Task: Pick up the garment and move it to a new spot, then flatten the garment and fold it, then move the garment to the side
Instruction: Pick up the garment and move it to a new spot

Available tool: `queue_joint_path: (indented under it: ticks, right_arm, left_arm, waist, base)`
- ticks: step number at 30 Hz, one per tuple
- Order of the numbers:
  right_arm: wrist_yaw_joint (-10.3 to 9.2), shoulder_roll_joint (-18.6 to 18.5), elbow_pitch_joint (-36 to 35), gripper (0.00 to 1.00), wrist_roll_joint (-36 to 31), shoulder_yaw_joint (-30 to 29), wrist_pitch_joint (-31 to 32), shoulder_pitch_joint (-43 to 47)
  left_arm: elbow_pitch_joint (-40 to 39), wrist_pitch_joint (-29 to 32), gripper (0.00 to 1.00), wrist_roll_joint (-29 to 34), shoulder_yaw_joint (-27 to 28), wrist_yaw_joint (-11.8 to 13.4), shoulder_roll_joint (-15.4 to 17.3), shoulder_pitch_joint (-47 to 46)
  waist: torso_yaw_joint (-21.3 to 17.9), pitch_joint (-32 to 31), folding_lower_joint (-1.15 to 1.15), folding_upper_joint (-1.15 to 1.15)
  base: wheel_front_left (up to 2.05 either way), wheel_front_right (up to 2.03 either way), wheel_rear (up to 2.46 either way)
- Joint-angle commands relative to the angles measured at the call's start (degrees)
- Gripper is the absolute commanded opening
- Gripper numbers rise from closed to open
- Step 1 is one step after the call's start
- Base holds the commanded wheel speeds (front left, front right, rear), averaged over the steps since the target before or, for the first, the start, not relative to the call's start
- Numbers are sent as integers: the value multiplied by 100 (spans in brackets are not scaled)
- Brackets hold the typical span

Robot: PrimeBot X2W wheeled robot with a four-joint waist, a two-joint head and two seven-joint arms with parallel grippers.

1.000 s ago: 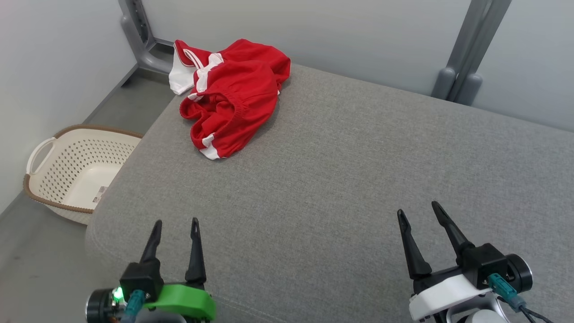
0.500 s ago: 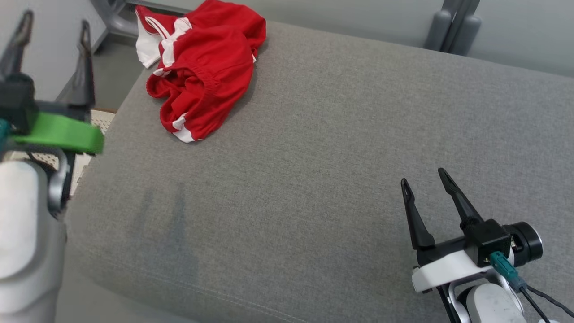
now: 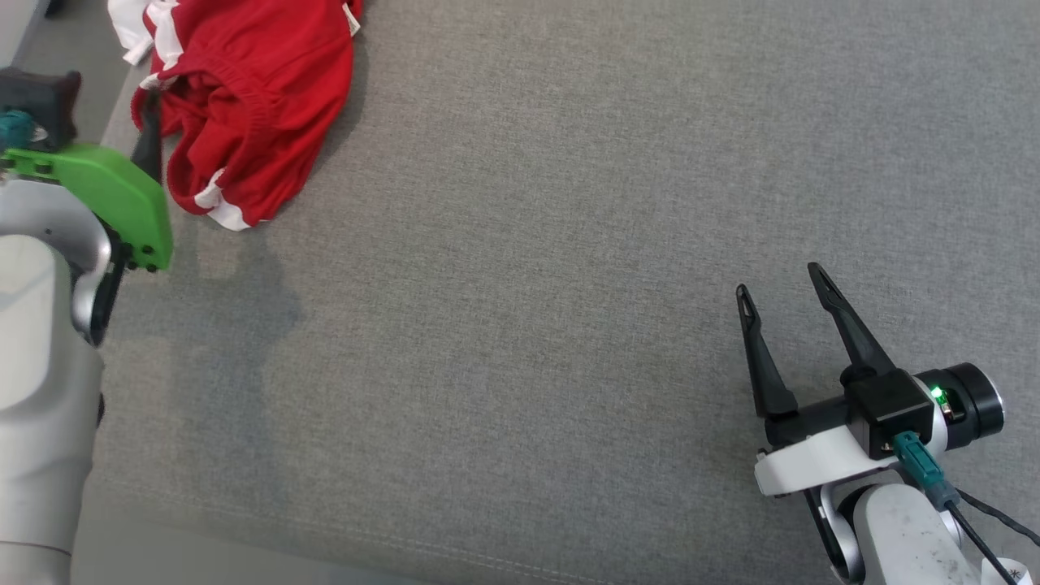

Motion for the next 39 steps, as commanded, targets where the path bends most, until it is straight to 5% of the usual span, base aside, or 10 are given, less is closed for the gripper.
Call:
queue_joint_path:
  ticks: [1,5,12,13,16,18,29,39]
  right_arm:
    - [-2,-22,-33,100,-56,-35,-18,-47]
    - [-2,-21,-46,100,-76,-13,-18,24]
    - [-2,-22,-81,100,-98,22,-18,-13]
    - [-2,-22,-86,100,-98,24,-18,-18]
    - [-2,-22,-96,100,-89,21,-18,-31]
    - [-2,-22,-82,100,-73,20,-18,-45]
    - [-2,-22,72,100,219,55,-18,-105]
    - [-3,-21,262,100,680,-21,-18,70]
  left_arm:
    - [93,88,100,-224,-253,-14,-43,14]
    - [373,366,100,-844,-973,-12,165,120]
    - [859,397,100,-1329,-1331,-13,279,31]
    - [922,371,93,-1348,-1350,-13,267,-1]
    - [1147,234,24,-1419,-1333,-14,190,-102]
    - [1263,149,0,-1454,-1375,-14,170,-143]
    - [1407,-374,0,-1634,-1620,-14,252,-519]
    - [373,7,0,-2516,-1934,-15,285,-828]
  waist:
    - [-189,301,0,0]
    - [-180,399,0,0]
    - [-220,493,0,0]
    - [-229,502,0,0]
    - [-251,526,0,0]
    - [-269,532,0,0]
    - [-400,64,0,0]
    - [-687,-937,0,0]
  base:
    - [0,0,0]
    - [0,0,0]
    - [0,0,0]
    - [0,0,0]
    - [0,0,0]
    - [0,0,0]
    - [0,0,0]
    - [0,0,0]
